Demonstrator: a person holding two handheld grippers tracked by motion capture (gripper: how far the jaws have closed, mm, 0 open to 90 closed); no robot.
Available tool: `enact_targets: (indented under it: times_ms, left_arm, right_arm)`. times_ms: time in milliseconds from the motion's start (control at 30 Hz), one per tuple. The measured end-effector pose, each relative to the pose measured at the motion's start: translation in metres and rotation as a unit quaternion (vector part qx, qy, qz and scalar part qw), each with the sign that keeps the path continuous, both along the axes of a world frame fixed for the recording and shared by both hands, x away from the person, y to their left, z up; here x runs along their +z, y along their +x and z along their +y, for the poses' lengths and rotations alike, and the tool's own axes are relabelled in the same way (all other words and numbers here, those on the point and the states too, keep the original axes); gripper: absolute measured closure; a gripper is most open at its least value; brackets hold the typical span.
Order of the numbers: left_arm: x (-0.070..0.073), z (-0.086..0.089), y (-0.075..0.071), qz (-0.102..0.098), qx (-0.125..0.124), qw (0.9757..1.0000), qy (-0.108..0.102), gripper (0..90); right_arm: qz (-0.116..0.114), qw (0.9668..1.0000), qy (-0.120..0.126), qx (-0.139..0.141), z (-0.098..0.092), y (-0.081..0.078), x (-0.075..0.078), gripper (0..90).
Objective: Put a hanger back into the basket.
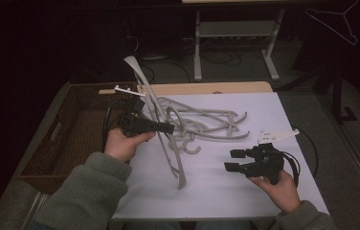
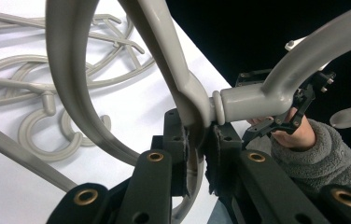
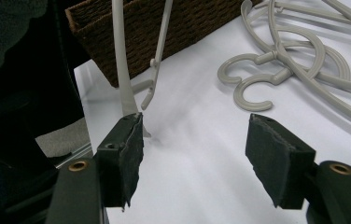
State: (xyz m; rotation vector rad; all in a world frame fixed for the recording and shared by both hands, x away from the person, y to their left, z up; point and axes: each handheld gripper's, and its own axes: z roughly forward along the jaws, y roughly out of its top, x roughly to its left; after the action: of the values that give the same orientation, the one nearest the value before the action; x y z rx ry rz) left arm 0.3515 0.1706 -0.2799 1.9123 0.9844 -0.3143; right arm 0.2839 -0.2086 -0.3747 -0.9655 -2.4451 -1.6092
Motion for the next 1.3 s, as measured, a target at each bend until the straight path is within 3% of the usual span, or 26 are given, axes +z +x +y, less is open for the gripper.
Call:
enact_targets:
  times_ms: [767,1300]
  left_arm:
    - [0.016,0.016,0.004,-0.006,0.016,0.9998,0.01,80.0]
    - [0.032,0.045,0.004,-0.012,0.034,0.9991,0.021,80.0]
  right_arm:
    - [0.001,1.0,-0.001,-0.006,-0.004,-0.001,-0.001,33.4]
    - [0.002,1.0,-0.005,-0.008,-0.003,0.0,-0.002,32.9]
